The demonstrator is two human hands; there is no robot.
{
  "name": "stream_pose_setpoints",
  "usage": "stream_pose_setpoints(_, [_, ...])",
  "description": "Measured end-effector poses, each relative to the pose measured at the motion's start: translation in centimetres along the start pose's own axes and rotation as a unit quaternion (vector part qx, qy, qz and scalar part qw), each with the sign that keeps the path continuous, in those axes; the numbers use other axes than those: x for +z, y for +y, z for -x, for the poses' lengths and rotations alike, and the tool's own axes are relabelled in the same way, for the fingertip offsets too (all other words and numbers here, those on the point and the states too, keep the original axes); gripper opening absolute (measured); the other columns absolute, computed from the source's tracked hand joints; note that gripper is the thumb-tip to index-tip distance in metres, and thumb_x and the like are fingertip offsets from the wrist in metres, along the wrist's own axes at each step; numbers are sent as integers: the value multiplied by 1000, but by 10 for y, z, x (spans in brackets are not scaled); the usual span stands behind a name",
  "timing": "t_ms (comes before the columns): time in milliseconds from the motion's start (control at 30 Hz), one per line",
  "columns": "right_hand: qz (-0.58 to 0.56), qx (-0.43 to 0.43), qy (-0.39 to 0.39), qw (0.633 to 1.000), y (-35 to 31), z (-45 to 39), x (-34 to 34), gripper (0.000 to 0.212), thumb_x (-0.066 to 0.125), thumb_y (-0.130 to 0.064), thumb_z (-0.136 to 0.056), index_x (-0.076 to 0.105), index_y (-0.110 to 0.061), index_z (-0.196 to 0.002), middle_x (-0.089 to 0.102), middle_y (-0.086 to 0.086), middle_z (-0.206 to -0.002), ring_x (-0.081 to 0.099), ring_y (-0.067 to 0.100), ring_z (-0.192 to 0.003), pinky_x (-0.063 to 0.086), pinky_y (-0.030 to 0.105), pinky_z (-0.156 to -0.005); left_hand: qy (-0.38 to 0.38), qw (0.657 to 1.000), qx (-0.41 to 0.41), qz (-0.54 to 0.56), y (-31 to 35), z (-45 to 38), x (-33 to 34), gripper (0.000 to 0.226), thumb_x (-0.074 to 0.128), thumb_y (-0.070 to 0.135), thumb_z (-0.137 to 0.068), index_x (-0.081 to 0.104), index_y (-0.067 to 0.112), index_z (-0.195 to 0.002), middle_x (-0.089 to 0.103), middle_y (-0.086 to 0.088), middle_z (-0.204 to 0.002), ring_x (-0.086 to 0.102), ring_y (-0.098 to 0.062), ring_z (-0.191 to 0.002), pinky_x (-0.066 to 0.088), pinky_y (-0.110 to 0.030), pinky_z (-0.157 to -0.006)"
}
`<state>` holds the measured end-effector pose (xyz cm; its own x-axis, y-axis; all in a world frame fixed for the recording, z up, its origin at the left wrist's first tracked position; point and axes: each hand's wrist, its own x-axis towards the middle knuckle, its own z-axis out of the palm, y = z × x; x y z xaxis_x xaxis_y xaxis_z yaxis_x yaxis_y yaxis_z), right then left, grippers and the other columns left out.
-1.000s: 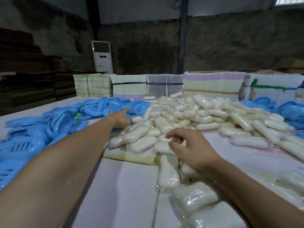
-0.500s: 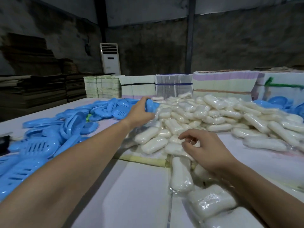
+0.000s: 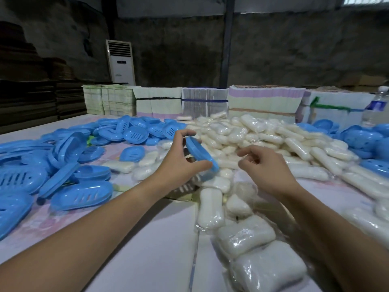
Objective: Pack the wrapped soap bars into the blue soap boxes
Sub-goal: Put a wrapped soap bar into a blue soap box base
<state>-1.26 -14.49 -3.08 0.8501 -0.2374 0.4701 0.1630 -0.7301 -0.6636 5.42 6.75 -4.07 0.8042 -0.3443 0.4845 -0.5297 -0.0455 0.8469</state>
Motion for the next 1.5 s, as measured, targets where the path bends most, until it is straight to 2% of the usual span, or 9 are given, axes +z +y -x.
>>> stream_pose_setpoints(300, [127,-18,-114,985,12,-3,9,59,65,-21,-85,47,-30,-141,50,-5,-142,41,22,-133,33,32,-107,-95,989,-43,-104,2,7,-1,77,88,26,-73,44,35,-136,60,17,-117,65,11,-87,50,-8,-71])
stream_pose_setpoints(467, [91,0,-178,980,18,-16,22,66,55,-5,-87,40,-31,-146,46,2,-148,37,19,-139,32,35,-114,-106,976,-32,-189,4,6,-5,64,88,41,-70,56,34,-126,64,14,-106,65,6,-81,46,-9,-68])
stream_pose_setpoints(600, [100,-13,-140,985,25,-19,20,51,65,-16,-84,49,-43,-124,57,-13,-112,46,18,-118,37,19,-86,-113,968,-35,-222,6,4,-11,55,88,48,-66,62,34,-113,64,17,-100,59,10,-82,42,-5,-64])
stream_pose_setpoints(767, [78,14,-210,975,26,-18,26,64,53,-14,-94,32,-35,-150,32,1,-156,24,24,-145,24,44,-118,-131,966,-49,-219,5,3,-11,52,90,46,-65,63,33,-107,65,15,-95,60,11,-74,44,-7,-59])
stream_pose_setpoints(933, [51,27,-172,983,22,-20,24,49,64,-23,-89,46,-33,-134,46,-1,-141,37,24,-133,32,38,-112,-142,964,-56,-218,7,3,-16,50,92,48,-59,66,37,-101,66,15,-96,63,5,-78,51,-12,-64])
stream_pose_setpoints(1100, [58,19,-210,976,22,-25,27,59,61,-16,-92,40,-25,-147,41,0,-151,31,23,-141,27,41,-117,-159,960,-49,-224,3,2,-18,57,89,57,-52,66,39,-101,65,19,-99,60,10,-86,45,-5,-66])
stream_pose_setpoints(1233, [132,24,-194,972,28,-29,18,41,65,-36,-88,55,-28,-127,58,3,-128,45,26,-126,35,42,-109,-166,959,-51,-225,-5,0,-15,57,92,50,-57,66,37,-107,65,19,-103,60,10,-87,45,-6,-70])
stream_pose_setpoints(1367, [101,48,-207,972,35,-24,5,45,61,-48,-88,54,-40,-132,55,1,-136,42,21,-133,34,38,-111,-159,959,-41,-231,-8,0,-11,56,92,51,-58,65,39,-106,63,18,-106,58,10,-91,46,-7,-74])
stream_pose_setpoints(1500, [39,49,-186,981,38,-18,-5,34,69,-44,-84,58,-42,-116,62,0,-101,55,4,-71,39,19,-62,-154,957,-39,-244,-9,-1,-10,69,91,53,-58,64,35,-119,58,19,-112,56,8,-99,42,-8,-79])
